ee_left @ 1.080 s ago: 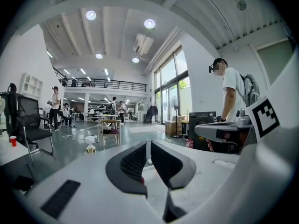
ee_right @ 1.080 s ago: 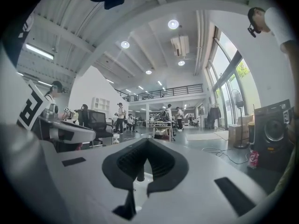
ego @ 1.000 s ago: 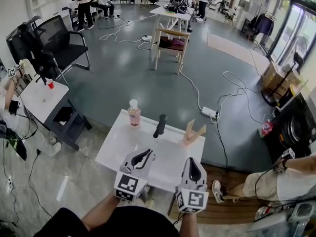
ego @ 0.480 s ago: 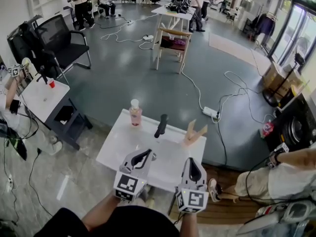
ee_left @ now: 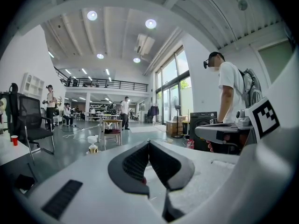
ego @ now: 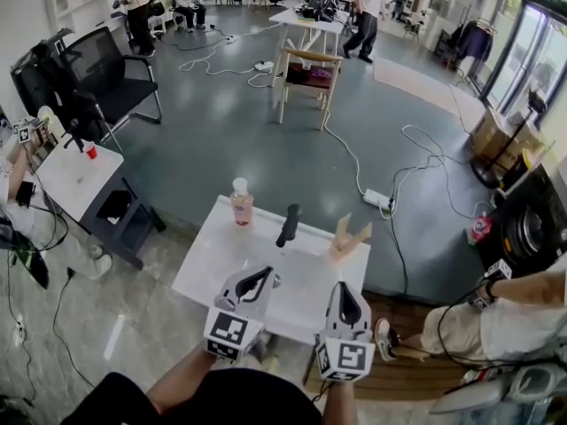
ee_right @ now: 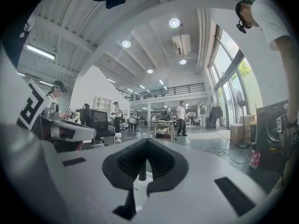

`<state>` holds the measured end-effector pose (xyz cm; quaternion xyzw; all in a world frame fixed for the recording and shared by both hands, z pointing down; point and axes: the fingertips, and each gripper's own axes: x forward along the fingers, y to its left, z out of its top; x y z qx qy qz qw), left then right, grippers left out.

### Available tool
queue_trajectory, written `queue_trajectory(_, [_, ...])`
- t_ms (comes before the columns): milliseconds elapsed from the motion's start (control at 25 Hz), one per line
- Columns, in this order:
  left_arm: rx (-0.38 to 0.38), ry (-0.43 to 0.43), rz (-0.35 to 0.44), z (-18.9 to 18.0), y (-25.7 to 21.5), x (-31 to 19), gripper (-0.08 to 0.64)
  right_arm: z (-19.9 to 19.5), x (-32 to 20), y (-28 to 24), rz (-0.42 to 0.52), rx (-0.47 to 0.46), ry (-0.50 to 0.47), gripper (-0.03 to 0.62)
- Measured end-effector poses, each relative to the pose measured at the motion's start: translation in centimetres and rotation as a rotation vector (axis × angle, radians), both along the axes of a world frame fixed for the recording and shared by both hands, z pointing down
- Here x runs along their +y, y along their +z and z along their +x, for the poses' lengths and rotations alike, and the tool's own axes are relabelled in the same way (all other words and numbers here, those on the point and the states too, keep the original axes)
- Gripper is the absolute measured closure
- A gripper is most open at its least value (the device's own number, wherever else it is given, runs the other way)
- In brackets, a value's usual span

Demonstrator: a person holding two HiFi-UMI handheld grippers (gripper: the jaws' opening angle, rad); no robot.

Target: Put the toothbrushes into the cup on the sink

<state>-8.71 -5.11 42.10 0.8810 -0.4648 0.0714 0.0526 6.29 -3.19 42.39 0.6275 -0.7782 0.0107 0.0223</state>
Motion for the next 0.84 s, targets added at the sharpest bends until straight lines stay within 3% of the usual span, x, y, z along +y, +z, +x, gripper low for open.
queue_trajectory(840, [-0.006, 0.013, 0.003, 0.96, 0.12, -0.09, 0.555, 0.89, 0.14, 0.49, -0.011, -0.003, 0.011, 0.595])
